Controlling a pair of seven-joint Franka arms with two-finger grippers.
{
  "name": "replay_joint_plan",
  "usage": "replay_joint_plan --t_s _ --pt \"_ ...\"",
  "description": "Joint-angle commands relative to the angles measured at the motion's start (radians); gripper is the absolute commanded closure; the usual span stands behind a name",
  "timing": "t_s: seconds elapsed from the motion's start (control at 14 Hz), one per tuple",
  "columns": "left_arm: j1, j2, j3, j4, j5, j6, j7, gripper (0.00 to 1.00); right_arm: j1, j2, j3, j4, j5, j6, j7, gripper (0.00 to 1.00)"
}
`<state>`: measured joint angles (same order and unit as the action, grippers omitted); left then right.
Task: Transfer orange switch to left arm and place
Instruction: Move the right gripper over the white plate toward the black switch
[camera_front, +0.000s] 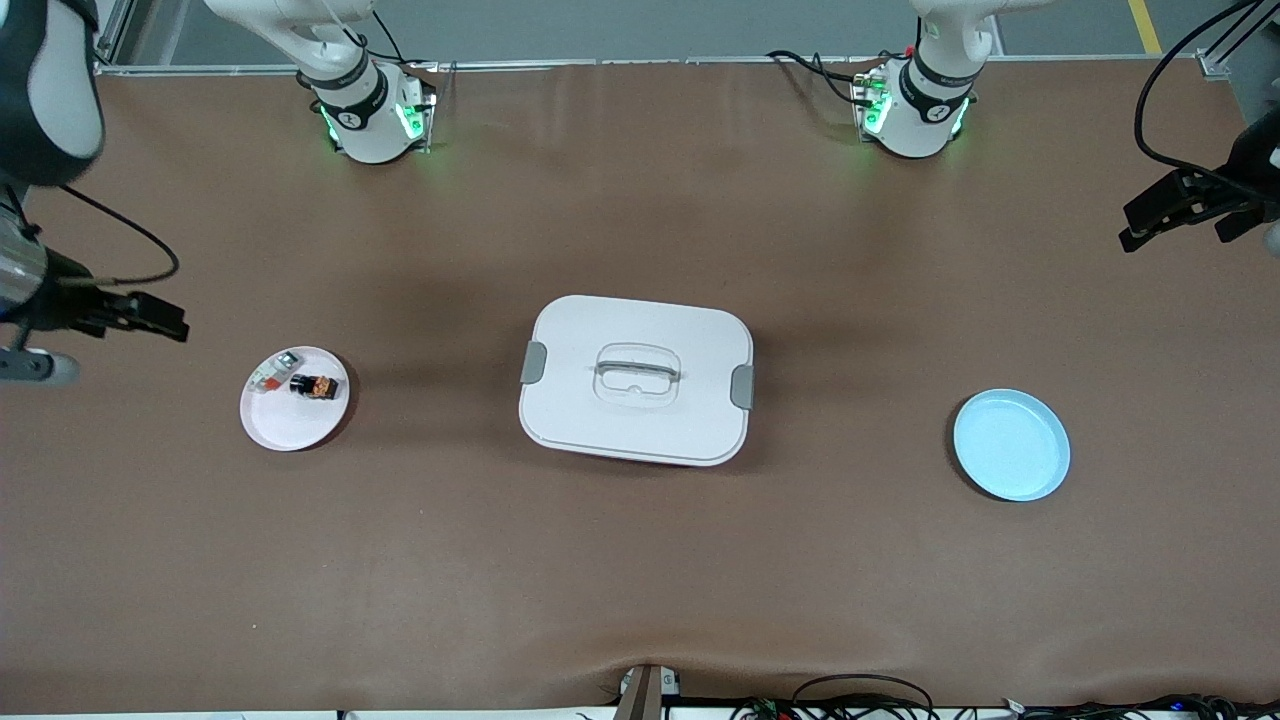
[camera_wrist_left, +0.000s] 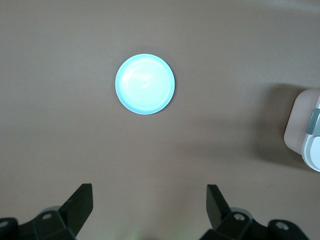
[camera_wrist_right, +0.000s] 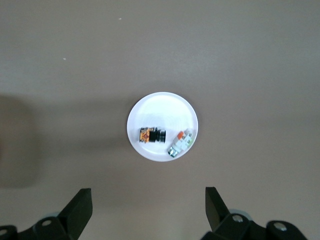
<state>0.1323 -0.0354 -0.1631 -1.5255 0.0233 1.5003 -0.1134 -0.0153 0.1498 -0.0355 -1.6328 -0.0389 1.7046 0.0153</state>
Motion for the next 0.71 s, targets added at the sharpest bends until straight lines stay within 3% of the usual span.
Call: replay_joint_plan --t_s 0.0,0.36,0.64 --pt "0.007 -0.006 -0.004 0.008 0.004 -0.006 0.021 0.0 -0.014 -0.016 0.008 -0.134 -0.01 0.133 0.009 0.0" --pt "0.009 -0.006 -0.003 0.008 0.004 -0.006 0.021 0.0 -0.023 -0.012 0.009 -0.386 -0.007 0.425 0.009 0.0" --pt "0.009 -0.003 -0.001 0.014 0.003 0.0 0.021 0.0 -0.022 0.039 0.008 -0.426 -0.007 0.475 0.009 0.0"
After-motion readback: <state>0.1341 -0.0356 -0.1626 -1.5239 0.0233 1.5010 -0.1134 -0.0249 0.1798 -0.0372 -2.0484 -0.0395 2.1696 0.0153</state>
